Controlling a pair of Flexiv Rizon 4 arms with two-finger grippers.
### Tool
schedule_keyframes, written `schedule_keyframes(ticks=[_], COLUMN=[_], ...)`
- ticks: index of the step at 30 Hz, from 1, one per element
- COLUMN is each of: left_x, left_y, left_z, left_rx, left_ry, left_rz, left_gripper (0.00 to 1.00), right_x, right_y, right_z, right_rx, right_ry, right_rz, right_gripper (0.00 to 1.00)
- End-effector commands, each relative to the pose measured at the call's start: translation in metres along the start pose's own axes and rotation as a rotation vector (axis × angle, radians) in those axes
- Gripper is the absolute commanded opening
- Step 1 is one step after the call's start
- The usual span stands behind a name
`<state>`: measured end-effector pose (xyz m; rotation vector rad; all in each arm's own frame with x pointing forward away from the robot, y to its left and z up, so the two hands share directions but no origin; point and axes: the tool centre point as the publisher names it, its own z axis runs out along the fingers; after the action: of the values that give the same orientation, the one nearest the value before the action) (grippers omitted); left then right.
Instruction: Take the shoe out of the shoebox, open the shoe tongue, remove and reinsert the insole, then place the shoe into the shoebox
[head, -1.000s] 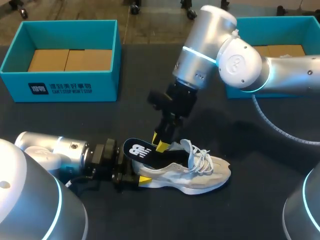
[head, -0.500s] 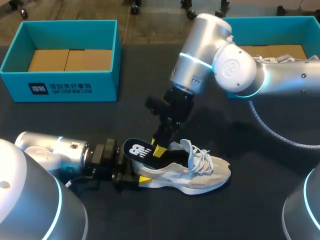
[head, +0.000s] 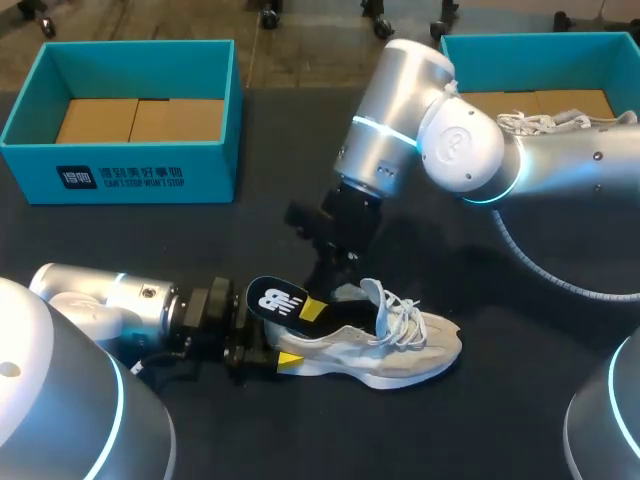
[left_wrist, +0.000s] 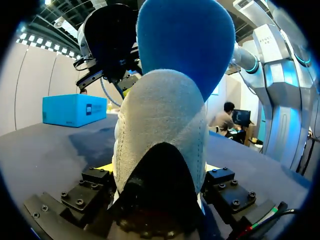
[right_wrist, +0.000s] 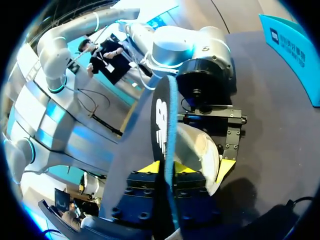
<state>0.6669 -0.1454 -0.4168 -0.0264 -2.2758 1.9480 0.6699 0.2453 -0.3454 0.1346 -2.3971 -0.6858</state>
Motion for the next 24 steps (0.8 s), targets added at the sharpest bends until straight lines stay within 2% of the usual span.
schedule_keyframes(ticks=[1, 6, 20, 21, 24], left_x=[-0.001, -0.001, -0.001, -0.001, -0.001], left_y=[0.004, 0.004, 0.004, 0.004, 0.004], left_z=[0.002, 0.002, 0.002, 0.002, 0.002], left_rx=[0.001, 0.001, 0.001, 0.001, 0.001], left_ry=[0.0, 0.0, 0.0, 0.0, 0.0], left_rz=[-0.001, -0.001, -0.001, -0.001, -0.001], left_gripper=[0.0, 0.0, 0.0, 0.0, 0.0], right_x=[0.001, 0.006, 0.006, 0.003, 0.003], right_y=[0.0, 0.011, 0.011, 0.017, 0.03], right_z=[0.004, -0.003, -0.003, 0.0, -0.011], right_rx=[-0.018, -0.04, -0.04, -0.062, -0.057], right_ry=[-0.01, -0.04, -0.04, -0.048, -0.067], right_rz=[-0.006, -0.015, -0.015, -0.081, -0.119], right_gripper=[0.0, 0.0, 0.0, 0.0, 0.0])
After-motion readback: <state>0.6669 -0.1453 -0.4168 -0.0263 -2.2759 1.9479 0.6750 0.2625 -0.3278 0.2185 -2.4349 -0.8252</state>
